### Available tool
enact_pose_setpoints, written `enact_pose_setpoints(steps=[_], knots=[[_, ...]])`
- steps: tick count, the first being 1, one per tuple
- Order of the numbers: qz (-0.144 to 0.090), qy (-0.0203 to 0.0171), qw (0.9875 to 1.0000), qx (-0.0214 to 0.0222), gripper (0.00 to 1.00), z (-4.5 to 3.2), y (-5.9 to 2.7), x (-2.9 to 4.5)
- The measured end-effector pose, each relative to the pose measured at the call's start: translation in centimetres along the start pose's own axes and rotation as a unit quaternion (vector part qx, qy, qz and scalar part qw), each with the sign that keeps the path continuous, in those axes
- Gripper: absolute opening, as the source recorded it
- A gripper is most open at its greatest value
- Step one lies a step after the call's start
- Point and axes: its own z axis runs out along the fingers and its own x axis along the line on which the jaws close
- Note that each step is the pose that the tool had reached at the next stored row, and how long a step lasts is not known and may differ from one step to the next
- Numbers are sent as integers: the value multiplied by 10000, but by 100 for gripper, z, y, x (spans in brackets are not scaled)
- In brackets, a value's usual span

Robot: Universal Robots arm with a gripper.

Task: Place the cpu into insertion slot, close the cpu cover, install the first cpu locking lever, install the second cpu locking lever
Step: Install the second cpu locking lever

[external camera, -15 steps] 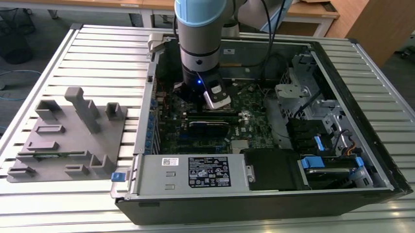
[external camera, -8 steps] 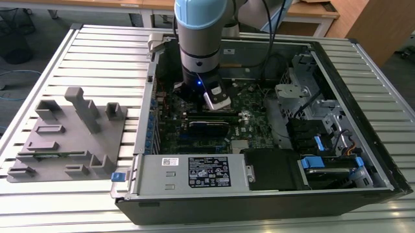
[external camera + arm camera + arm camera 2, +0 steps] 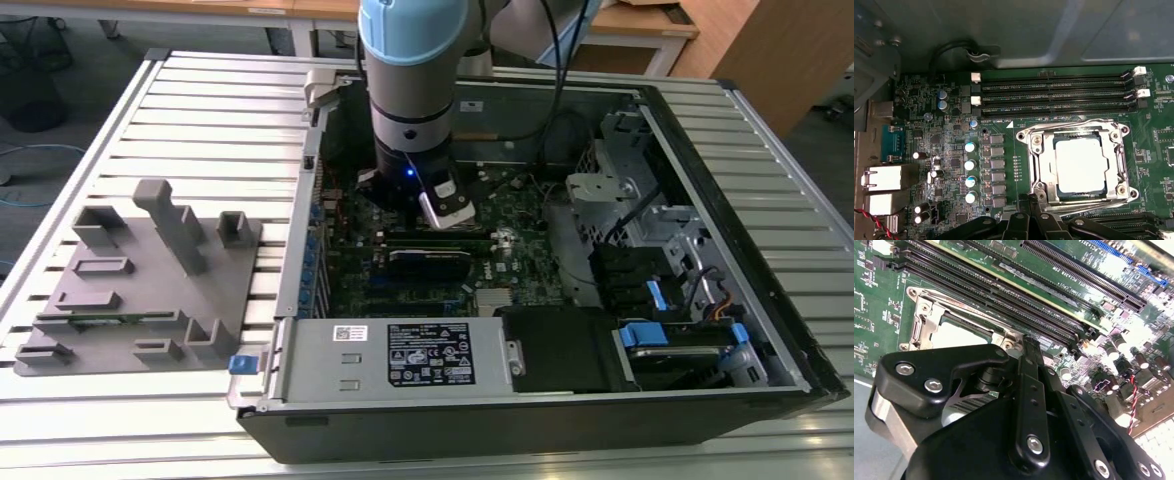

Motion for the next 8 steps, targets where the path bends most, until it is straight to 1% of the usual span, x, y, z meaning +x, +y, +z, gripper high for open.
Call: enact_pose_setpoints(steps=[3,8], knots=[[0,0,10000,0,11,-14,1,0],[0,0,10000,-1,11,-89,15,-4]])
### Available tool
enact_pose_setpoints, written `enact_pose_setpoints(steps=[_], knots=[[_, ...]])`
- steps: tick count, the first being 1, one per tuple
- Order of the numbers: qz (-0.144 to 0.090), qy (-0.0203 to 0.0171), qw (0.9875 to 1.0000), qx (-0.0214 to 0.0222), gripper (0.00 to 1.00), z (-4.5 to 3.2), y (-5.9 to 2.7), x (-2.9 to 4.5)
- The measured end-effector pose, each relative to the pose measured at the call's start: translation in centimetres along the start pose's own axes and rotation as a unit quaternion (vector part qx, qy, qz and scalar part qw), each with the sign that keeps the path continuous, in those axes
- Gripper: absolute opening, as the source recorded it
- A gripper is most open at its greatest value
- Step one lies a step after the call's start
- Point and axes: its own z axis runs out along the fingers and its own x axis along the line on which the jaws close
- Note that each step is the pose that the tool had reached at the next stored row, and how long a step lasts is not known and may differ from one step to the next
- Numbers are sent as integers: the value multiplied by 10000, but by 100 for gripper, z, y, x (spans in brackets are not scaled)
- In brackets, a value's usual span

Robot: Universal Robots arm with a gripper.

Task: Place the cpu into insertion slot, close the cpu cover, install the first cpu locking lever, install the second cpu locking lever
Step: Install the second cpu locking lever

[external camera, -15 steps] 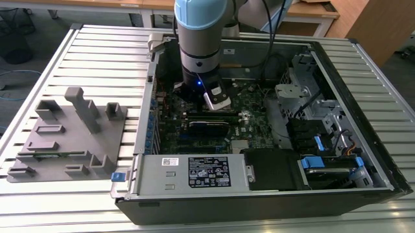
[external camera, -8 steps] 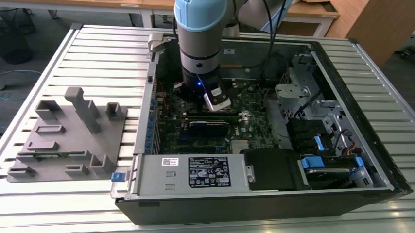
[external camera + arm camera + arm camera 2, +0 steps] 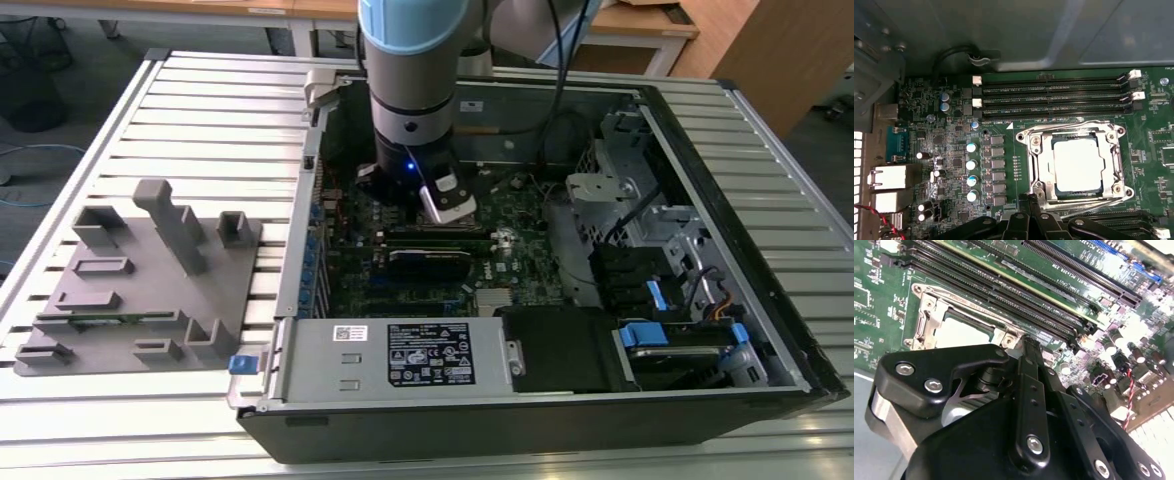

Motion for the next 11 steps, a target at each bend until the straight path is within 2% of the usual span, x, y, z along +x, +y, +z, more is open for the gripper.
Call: enact_pose_setpoints(steps=[11], knots=[[0,0,10000,1,11,-189,31,-8]])
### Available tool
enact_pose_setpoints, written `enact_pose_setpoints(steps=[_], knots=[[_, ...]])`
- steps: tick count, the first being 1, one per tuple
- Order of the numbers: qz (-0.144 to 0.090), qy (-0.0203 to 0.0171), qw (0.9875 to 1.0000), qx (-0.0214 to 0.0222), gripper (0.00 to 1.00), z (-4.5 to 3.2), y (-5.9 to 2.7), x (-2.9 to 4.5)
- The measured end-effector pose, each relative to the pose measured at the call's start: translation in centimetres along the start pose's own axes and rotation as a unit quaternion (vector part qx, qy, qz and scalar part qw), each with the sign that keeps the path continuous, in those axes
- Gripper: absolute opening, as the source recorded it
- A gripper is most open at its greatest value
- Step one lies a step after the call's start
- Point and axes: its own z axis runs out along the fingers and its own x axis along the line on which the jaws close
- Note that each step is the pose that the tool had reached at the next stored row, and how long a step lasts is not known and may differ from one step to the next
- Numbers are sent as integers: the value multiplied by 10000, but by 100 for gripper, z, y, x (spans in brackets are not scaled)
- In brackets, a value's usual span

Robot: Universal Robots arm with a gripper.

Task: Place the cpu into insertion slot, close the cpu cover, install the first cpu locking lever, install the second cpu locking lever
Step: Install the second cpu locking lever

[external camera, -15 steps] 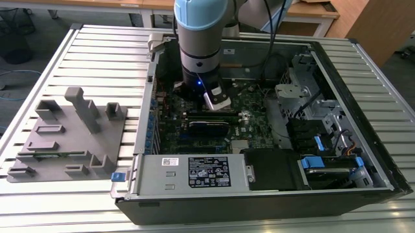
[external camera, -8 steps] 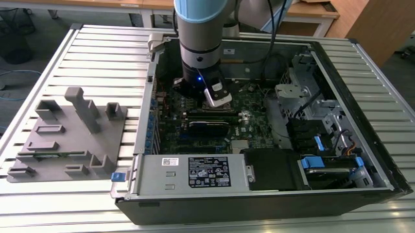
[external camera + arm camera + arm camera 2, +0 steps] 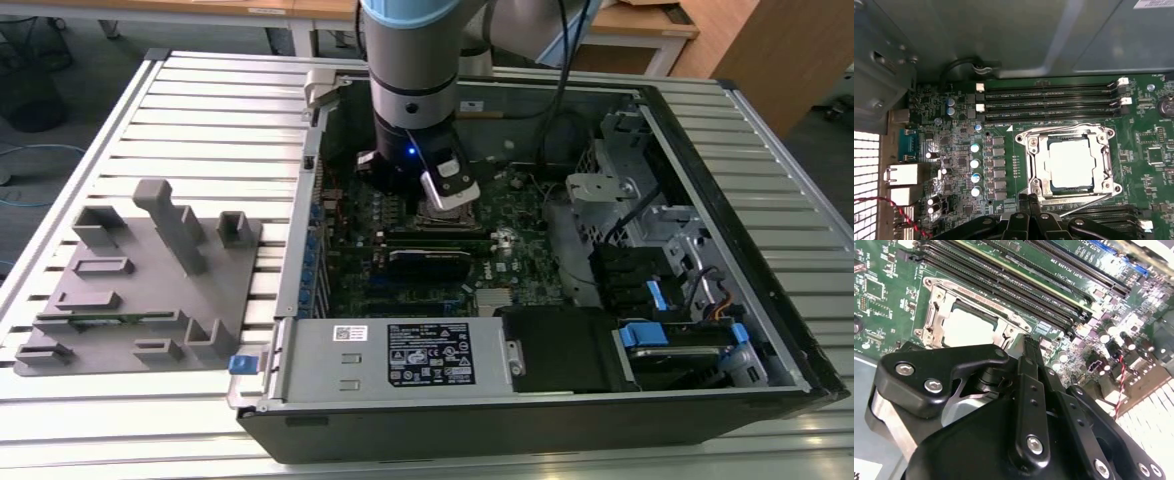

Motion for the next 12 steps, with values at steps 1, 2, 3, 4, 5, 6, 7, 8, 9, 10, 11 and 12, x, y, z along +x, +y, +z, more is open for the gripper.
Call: enact_pose_setpoints(steps=[1,2,3,4,5,6,7,8,9,10,11,12], knots=[[0,0,10000,0,11,-17,3,-1],[0,0,10000,0,11,-34,6,-2],[0,0,10000,0,11,-52,9,-2],[0,0,10000,0,11,-72,12,-3],[0,0,10000,0,11,-90,15,-4],[0,0,10000,0,11,-110,19,-5],[0,0,10000,0,11,-130,22,-6],[0,0,10000,-1,11,-151,26,-7],[0,0,10000,-1,11,-172,29,-8],[0,0,10000,0,11,-193,33,-9],[0,0,10000,0,11,-213,36,-10],[0,0,10000,0,11,-233,39,-11]])
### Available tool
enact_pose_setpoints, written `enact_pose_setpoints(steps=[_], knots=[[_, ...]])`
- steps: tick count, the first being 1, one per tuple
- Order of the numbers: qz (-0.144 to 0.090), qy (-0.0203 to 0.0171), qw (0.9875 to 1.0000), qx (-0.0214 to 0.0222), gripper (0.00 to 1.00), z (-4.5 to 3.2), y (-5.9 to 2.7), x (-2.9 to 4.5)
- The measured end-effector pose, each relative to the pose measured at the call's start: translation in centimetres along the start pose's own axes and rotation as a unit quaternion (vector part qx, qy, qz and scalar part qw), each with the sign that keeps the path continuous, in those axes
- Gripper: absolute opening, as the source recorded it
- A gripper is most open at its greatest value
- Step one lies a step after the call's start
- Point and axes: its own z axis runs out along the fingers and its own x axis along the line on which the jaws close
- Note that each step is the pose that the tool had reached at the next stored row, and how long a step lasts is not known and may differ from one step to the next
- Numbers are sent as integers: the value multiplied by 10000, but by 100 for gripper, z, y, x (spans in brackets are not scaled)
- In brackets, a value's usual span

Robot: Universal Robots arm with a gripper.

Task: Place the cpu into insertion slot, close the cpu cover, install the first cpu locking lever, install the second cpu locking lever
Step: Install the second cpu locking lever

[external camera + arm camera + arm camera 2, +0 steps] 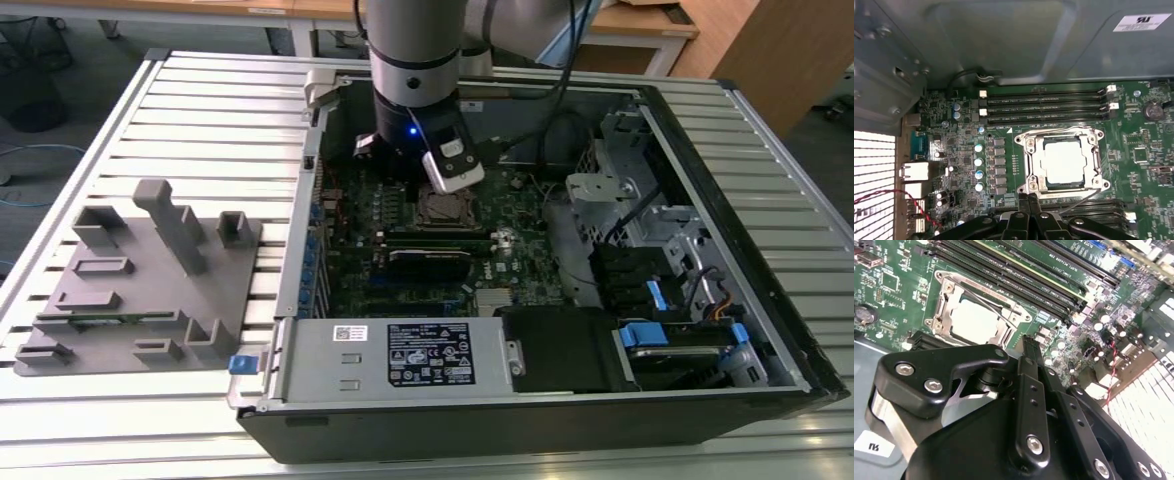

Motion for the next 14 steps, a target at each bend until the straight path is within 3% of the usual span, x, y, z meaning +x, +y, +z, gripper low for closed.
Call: enact_pose_setpoints(steps=[3,9,11,14], knots=[[-1,0,10000,0,11,-51,9,-3],[0,1,10000,3,11,-57,14,-58],[2,-1,10000,20,11,-55,17,-99],[13,-8,10000,83,11,-52,21,-150]])
